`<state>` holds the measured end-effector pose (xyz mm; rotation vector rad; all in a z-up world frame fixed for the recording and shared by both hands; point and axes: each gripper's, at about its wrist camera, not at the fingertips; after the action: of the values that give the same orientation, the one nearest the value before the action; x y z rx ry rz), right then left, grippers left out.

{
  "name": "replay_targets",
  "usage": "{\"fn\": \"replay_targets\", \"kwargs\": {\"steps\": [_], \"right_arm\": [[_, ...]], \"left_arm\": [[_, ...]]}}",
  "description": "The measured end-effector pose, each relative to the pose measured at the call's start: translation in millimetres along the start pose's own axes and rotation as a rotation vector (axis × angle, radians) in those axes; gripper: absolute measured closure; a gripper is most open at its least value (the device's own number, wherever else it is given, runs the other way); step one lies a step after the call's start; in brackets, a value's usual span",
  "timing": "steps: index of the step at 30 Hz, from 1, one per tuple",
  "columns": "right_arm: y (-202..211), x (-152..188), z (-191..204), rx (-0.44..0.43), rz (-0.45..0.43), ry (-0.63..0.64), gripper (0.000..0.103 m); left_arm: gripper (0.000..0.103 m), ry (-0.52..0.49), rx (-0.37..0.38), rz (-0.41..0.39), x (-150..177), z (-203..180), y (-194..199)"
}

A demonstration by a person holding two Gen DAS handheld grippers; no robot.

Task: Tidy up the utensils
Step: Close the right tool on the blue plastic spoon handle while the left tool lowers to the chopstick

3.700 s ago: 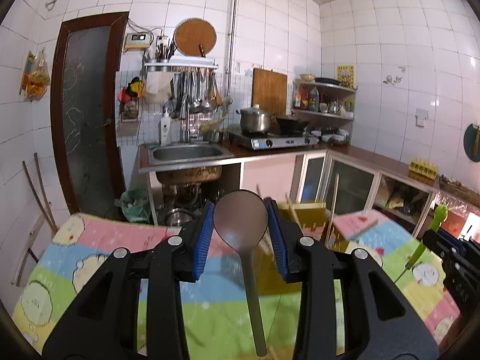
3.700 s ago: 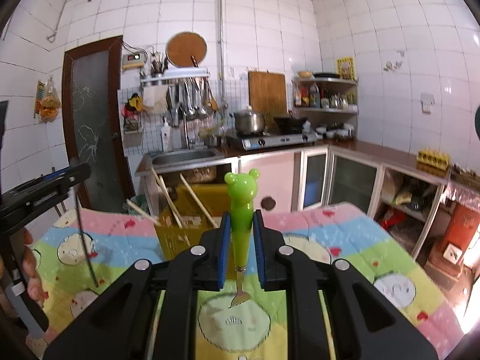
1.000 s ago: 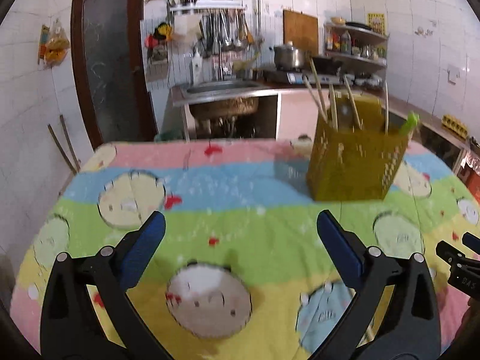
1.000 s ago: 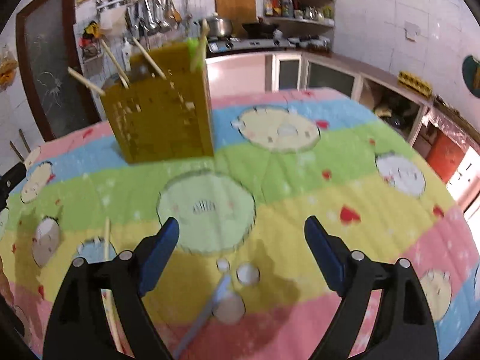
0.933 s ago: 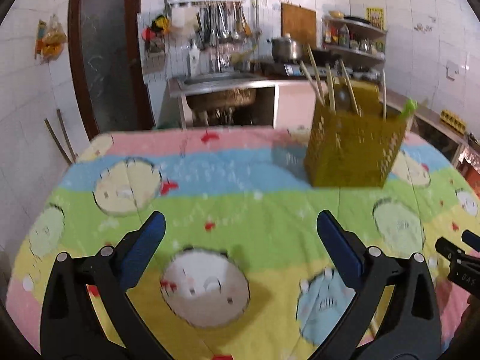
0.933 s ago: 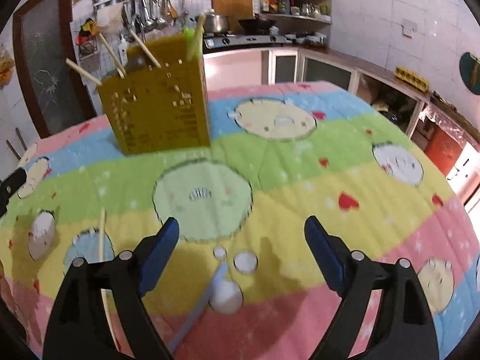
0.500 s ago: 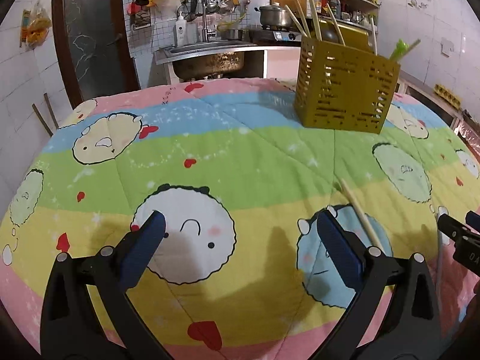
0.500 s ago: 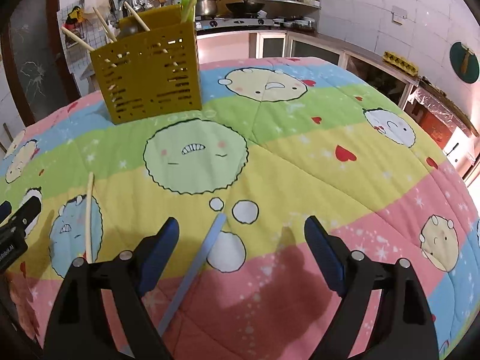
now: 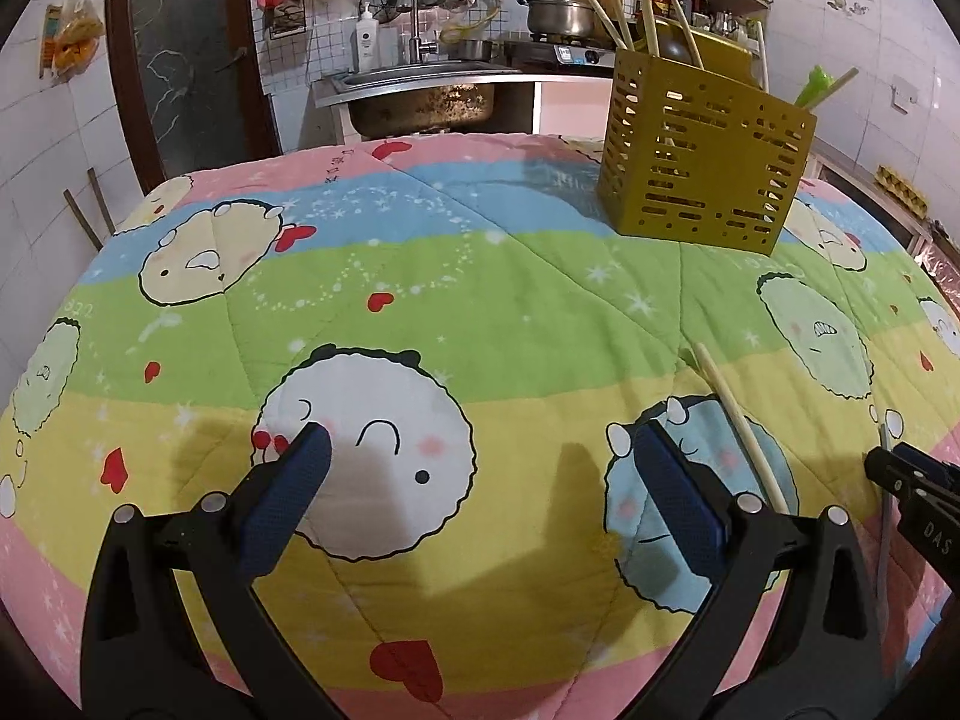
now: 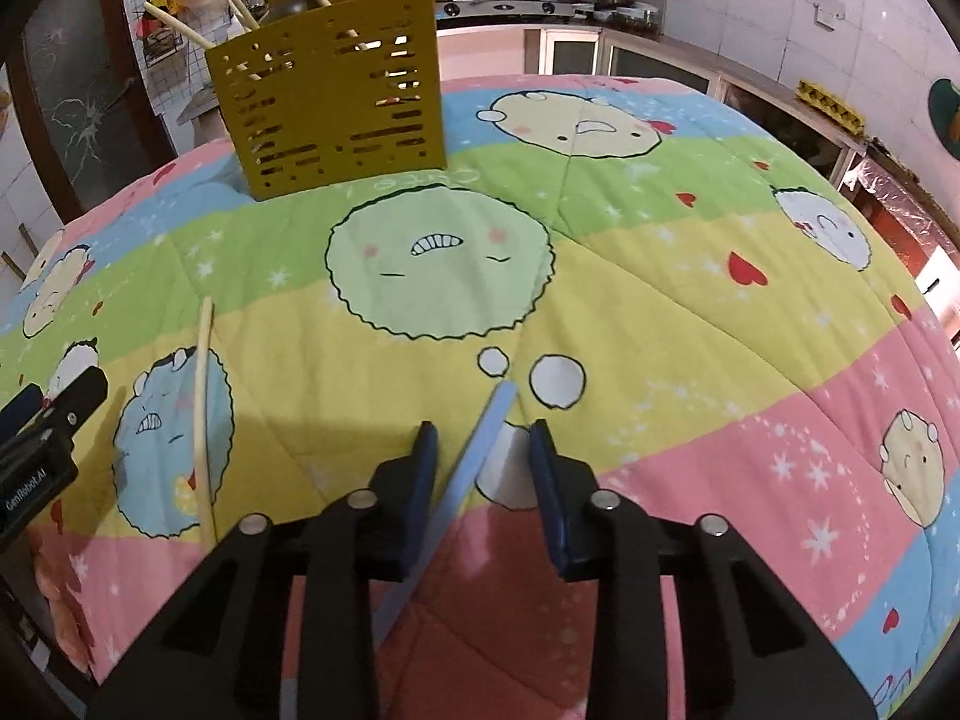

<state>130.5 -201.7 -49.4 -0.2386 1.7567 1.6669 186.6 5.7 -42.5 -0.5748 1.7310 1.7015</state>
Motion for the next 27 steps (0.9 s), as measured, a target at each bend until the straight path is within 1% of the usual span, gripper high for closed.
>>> {"fn": "replay_targets", "kwargs": {"steps": [2,3,8,18,22,25,27], "right_arm": [[-2.0,-2.8,1.7,-0.009,0.004,0.010,0.082],[-2.5,-3.9,2.7,-0.012,0.003,0.017,0.085],[-6.4,-13.0,1.8,-0.045,0.007,0.055,0.091],[-20.6,-39.9,-11.7,-0.076,0.002,0.121,0.092],[-26.4,-43.9,-18.3,-0.091,0.004,0.128,0.092],[-26.3,-42.9,-20.4,-0.106,-0.002,0.121,0.092],[-26.6,-41.8,-21.1,-0.111,-0.007,0.120,0.092]], "left_arm": [[0.005,0.003,-0.004,0.003,-0.5,-0.9,-0.3],[0.005,0.004,-0.003,0.005,-0.9,-0.8,-0.9],[0.005,0.003,-0.002,0.018,-2.5,-5.0,-1.0],[0.005,0.014,0.024,0.046,-12.4,-31.0,-0.6],[0.006,0.043,0.022,0.069,-17.0,-44.5,-6.5],[0.008,0.060,0.038,0.104,-18.3,-54.4,-14.4],[0.013,0.049,0.052,0.124,-18.9,-64.0,-19.2]]}}
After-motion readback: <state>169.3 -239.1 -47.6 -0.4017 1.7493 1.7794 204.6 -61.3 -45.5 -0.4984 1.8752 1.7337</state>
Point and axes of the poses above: each gripper's, at about its wrist camera, not at the fingertips, and y roughly against the way its jaws point, z to its left, x to its underside, and after that the axes turned 2 degrees about -y, right-handed
